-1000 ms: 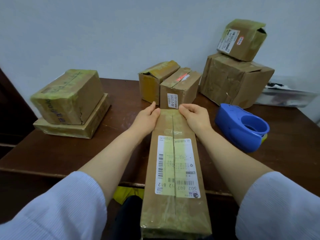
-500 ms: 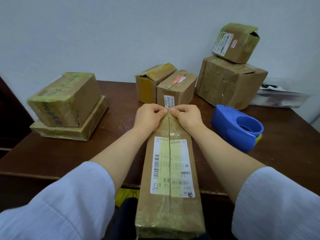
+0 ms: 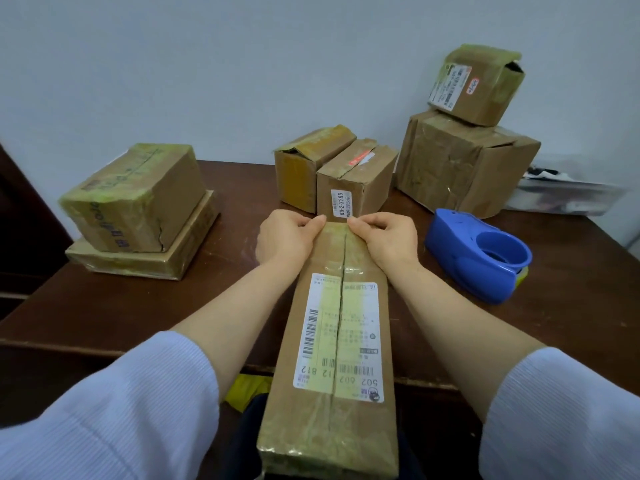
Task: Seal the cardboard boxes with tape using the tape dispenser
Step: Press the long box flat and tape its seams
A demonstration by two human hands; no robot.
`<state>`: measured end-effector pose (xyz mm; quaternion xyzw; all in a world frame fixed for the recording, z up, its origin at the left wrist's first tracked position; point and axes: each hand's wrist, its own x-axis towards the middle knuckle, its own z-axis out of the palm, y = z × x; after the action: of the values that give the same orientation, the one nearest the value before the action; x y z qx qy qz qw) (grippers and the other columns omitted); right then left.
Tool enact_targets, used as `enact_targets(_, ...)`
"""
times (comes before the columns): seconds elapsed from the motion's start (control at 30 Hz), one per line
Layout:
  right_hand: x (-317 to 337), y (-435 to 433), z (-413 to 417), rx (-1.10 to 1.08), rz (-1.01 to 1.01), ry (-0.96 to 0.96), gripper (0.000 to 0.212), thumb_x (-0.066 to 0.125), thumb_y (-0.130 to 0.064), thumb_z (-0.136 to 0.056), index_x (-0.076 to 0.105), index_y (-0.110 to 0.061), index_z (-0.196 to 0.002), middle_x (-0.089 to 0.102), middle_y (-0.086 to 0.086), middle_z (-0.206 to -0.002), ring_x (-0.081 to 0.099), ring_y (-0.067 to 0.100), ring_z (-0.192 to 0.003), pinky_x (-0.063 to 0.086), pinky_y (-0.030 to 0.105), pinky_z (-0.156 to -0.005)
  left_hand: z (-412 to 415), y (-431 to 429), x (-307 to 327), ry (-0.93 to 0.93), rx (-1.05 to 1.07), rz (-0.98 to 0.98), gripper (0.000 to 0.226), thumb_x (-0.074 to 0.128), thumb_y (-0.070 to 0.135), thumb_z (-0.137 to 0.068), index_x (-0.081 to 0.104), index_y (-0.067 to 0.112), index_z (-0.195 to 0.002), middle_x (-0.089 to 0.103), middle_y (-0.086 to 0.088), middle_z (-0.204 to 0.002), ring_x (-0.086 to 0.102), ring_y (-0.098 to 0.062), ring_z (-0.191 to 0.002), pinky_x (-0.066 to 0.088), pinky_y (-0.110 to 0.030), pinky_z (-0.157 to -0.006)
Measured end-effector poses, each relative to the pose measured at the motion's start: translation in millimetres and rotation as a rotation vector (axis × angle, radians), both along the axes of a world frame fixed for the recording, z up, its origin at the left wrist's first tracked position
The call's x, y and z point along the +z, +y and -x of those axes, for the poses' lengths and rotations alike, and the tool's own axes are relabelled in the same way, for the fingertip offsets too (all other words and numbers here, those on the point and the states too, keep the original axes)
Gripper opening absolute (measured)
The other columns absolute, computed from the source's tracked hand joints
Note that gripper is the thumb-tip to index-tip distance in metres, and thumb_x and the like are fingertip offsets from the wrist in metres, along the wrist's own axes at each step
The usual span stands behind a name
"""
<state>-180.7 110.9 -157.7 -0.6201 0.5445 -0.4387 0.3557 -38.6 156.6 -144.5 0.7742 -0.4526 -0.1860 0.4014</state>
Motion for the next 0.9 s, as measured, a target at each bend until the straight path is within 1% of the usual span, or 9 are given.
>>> enact_targets(0.17,2.2,0.4,0.8,0.025,-0.133,0.009,0.032,0.065,-0.04,-0.087,0.069,-0.015,-0.106,0.068,0.0,-0.104,0.063,0.016,-0.097,0.051,0.035,-0.087,-7.5,9.6,-4.7,0.196,-0.145,-0.114,0.054,0.064,0.051,-0.085,0.071,-0.002,-0.077,0.072,-0.011,-0.076,0.069,-0.026,-0.075,0.054,-0.038,-0.076)
enact_targets(0.27,5.6,5.4,4.8,0.038,-0.317,-0.184,0.026,0.056,-0.037,-0.094,0.064,-0.016,-0.107,0.068,0.002,-0.1,0.065,0.018,-0.092,0.053,0.034,-0.08,-14.6,6.4,-3.9,0.097,-0.196,-0.2,0.054,0.057,0.056,-0.087,0.068,0.003,-0.078,0.071,-0.01,-0.081,0.067,-0.026,-0.078,0.053,-0.042,-0.084)
enact_targets(0.4,2.0,13.4,13.3,0.063,-0.411,-0.212,0.027,0.049,-0.041,-0.096,0.062,-0.019,-0.096,0.067,0.0,-0.094,0.064,0.018,-0.091,0.049,0.03,-0.075,-10.3,7.8,-0.4,-0.184,-0.128,-0.183,0.056,0.055,0.061,-0.086,0.059,0.018,-0.122,0.063,0.003,-0.12,0.059,-0.021,-0.109,0.048,-0.036,-0.09)
enact_targets(0.47,2.9,14.6,14.2,0.053,-0.382,-0.218,0.029,0.049,-0.04,-0.097,0.064,-0.016,-0.095,0.067,-0.001,-0.09,0.064,0.016,-0.086,0.049,0.028,-0.071,-5.5,12.7,-2.5,-0.026,-0.221,-0.12,0.058,0.053,0.051,-0.092,0.046,0.018,-0.14,0.055,0.001,-0.136,0.053,-0.02,-0.122,0.043,-0.035,-0.098)
enact_targets(0.57,5.5,12.7,12.2,0.05,-0.372,-0.228,0.029,0.049,-0.036,-0.098,0.063,-0.016,-0.084,0.066,0.0,-0.082,0.063,0.014,-0.075,0.051,0.026,-0.065,-5.3,18.0,-7.3,0.398,-0.339,-0.231,0.045,0.046,0.051,-0.095,0.061,0.019,-0.124,0.07,0.004,-0.106,0.065,-0.013,-0.096,0.049,-0.027,-0.084)
enact_targets(0.63,6.9,12.5,11.0,0.04,-0.379,-0.196,0.029,0.047,-0.037,-0.098,0.062,-0.018,-0.083,0.066,0.001,-0.084,0.063,0.015,-0.075,0.049,0.025,-0.064,-7.9,20.8,-6.8,0.411,-0.353,-0.305,0.045,0.045,0.057,-0.093,0.068,0.02,-0.104,0.071,0.005,-0.088,0.065,-0.01,-0.083,0.043,-0.021,-0.068)
enact_targets(0.73,11.7,12.7,12.0,0.042,-0.423,-0.151,0.03,0.044,-0.042,-0.098,0.061,-0.02,-0.088,0.063,-0.002,-0.09,0.057,0.012,-0.072,0.043,0.025,-0.061,-6.5,21.4,-8.7,0.38,-0.31,-0.321,0.048,0.047,0.061,-0.09,0.07,0.019,-0.095,0.072,0.003,-0.086,0.066,-0.013,-0.083,0.043,-0.024,-0.069)
enact_targets(0.83,18.3,13.3,14.9,0.024,-0.495,-0.191,0.038,0.043,-0.045,-0.098,0.059,-0.016,-0.117,0.056,-0.004,-0.086,0.052,0.012,-0.072,0.042,0.028,-0.066,-3.7,22.4,-6.6,0.509,-0.346,-0.268,0.057,0.054,0.064,-0.083,0.064,0.021,-0.118,0.072,0.0,-0.106,0.067,-0.017,-0.096,0.047,-0.031,-0.089)
enact_targets(0.9,25.6,12.6,15.7,0.004,-0.502,-0.311,0.04,0.046,-0.047,-0.097,0.061,-0.014,-0.114,0.065,0.001,-0.096,0.062,0.021,-0.086,0.051,0.037,-0.083,-4.1,20.6,3.0,0.607,-0.431,-0.209,0.08,0.063,0.069,-0.071,0.041,0.038,-0.141,0.063,0.004,-0.126,0.064,-0.017,-0.107,0.044,-0.037,-0.1)
